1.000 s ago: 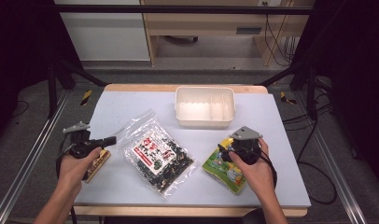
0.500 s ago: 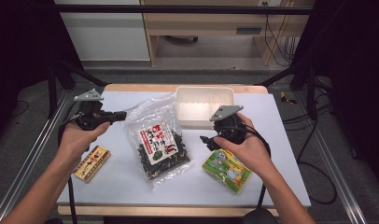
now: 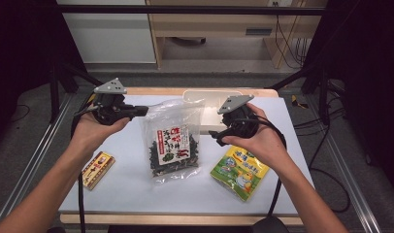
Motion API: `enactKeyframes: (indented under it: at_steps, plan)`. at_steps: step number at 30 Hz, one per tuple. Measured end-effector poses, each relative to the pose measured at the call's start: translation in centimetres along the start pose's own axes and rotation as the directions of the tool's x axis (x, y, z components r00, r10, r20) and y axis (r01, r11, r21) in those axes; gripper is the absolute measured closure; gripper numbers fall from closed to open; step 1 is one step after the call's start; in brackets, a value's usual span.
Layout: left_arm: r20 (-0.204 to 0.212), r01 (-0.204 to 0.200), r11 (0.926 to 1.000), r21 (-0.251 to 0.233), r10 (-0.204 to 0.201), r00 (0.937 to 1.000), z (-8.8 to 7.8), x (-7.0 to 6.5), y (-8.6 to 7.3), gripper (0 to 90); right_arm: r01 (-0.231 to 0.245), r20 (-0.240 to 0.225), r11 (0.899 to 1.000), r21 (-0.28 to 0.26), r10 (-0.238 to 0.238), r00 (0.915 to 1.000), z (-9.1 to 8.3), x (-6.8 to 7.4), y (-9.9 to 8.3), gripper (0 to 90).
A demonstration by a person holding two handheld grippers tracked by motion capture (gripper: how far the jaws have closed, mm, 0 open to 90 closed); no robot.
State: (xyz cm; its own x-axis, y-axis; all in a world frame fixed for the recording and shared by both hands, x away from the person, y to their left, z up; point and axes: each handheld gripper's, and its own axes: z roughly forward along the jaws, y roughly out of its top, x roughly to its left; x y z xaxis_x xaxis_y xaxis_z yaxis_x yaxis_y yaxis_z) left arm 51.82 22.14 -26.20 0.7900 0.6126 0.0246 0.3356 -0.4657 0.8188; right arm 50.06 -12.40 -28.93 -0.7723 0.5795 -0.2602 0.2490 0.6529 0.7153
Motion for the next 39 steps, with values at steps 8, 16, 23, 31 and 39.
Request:
enactKeyframes:
  at_steps: [8, 16, 23, 31, 39]
  plan:
    - [0.016, -0.038, 0.9993, 0.002, 0.038, 0.9991, 0.1, -1.1, 1.2, 89.2, 0.030, 0.006, 1.000, 0.005, -0.030, 0.9995, -1.4, -0.6, 1.7, 26.7]
    - [0.035, -0.076, 0.9971, -0.001, 0.076, 0.9965, 0.0, -2.3, 2.0, 89.2, 0.068, -0.012, 0.998, 0.017, -0.068, 0.9976, -2.2, -1.2, 3.4, 31.9]
    - [0.048, -0.101, 0.9949, -0.002, 0.101, 0.9937, -0.2, -2.9, 2.2, 89.2, 0.098, -0.044, 0.995, 0.004, -0.098, 0.9942, -1.9, -1.4, 4.1, 28.5]
    - [0.063, -0.122, 0.9925, -0.002, 0.122, 0.9905, -0.4, -3.5, 2.3, 89.2, 0.154, -0.071, 0.988, -0.007, -0.154, 0.9855, -0.5, -1.1, 5.2, 27.7]
    - [0.076, -0.144, 0.9896, -0.007, 0.144, 0.9867, -0.6, -4.2, 2.4, 89.2, 0.187, -0.148, 0.981, 0.042, -0.179, 0.9725, 1.6, -1.0, 6.3, 38.8]
